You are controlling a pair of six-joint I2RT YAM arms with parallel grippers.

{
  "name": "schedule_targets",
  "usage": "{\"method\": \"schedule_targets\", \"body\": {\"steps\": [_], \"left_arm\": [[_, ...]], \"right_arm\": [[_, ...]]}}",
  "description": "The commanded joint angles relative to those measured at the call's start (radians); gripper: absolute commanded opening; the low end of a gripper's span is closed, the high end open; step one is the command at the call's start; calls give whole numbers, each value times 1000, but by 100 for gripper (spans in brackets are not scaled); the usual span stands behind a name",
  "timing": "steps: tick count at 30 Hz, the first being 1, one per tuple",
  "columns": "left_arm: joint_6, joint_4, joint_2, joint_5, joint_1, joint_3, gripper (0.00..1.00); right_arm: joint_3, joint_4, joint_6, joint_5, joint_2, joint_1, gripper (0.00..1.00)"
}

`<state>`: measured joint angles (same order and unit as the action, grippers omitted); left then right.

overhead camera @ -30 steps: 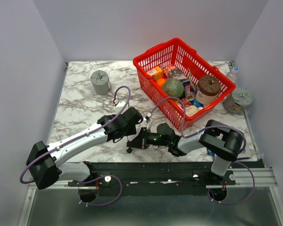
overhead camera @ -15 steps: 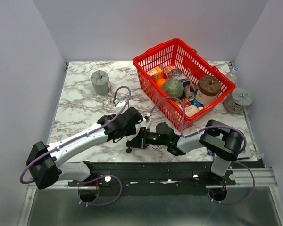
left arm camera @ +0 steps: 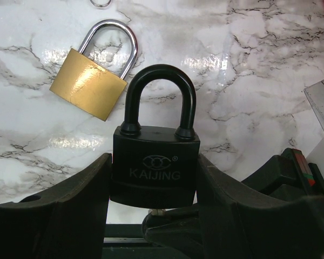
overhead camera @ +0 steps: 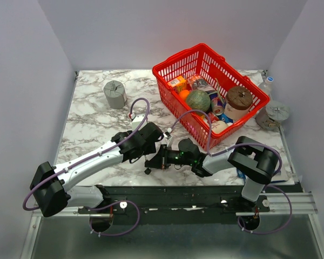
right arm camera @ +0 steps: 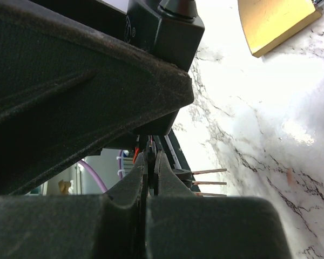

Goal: Unlock with the key

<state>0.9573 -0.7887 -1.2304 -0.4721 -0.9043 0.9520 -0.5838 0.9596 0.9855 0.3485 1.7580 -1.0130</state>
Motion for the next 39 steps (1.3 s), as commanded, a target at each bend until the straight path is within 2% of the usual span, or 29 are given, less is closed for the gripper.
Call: {"method": "schedule_targets", "body": {"steps": [1, 16, 32, 39], "left_arm": [[0, 23, 32, -20, -1, 14, 0], [-2, 34, 32, -5, -1, 7, 0], [1, 48, 40, -3, -2, 4, 0], [-5, 66, 45, 18, -2, -9, 0]], "right_arm": [[-24, 13, -11, 3, 26, 34, 1], [10, 136, -11, 44, 23, 62, 1], [-16, 61, 53, -6, 43, 88, 1], [-73, 18, 32, -49, 38, 105, 1]]}}
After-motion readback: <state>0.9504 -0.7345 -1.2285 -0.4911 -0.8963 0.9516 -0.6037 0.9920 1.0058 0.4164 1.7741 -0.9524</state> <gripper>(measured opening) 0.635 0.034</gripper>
